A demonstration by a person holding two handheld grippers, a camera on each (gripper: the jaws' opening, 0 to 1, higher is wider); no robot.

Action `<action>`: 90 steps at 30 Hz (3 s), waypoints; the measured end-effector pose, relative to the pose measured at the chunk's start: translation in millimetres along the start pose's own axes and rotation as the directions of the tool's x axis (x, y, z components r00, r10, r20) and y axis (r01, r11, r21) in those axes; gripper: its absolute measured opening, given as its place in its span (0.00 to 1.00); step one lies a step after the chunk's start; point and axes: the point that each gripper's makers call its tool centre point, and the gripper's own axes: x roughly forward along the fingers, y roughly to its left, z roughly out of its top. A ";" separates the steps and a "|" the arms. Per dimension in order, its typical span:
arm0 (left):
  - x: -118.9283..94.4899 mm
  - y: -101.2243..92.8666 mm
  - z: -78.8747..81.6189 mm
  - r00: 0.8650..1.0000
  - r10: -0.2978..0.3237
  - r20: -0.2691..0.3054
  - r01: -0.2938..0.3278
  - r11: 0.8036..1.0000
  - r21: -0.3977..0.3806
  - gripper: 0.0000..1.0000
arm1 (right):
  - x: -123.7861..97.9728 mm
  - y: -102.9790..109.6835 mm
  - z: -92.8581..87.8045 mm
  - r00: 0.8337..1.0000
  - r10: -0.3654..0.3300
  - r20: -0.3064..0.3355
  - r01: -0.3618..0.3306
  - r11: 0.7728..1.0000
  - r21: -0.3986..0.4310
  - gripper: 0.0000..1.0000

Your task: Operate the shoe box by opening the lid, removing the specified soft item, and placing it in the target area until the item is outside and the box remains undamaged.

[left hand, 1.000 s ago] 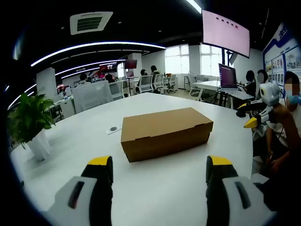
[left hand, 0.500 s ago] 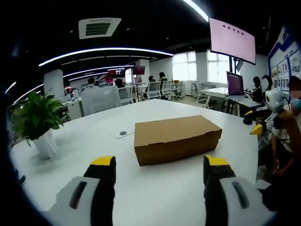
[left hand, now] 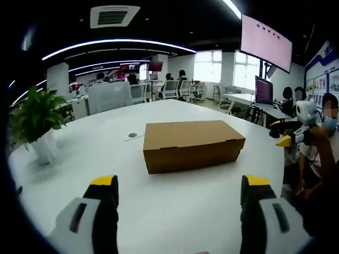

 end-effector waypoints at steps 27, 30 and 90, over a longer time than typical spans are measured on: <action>4.3 2.5 4.8 1.000 -0.002 -0.008 0.003 0.999 0.039 0.98 | 0.5 -1.6 -1.1 1.000 -0.016 -0.010 0.016 0.999 -0.043 0.87; 6.8 -0.5 6.3 1.000 -0.014 -0.004 0.014 0.999 0.053 0.96 | 0.7 2.5 -2.7 1.000 0.010 -0.020 -0.011 0.999 -0.036 0.87; 35.6 -32.6 7.0 0.992 -0.126 0.005 0.126 0.992 0.024 0.99 | 35.9 -15.2 -9.8 0.999 0.016 -0.038 -0.014 0.999 0.053 0.80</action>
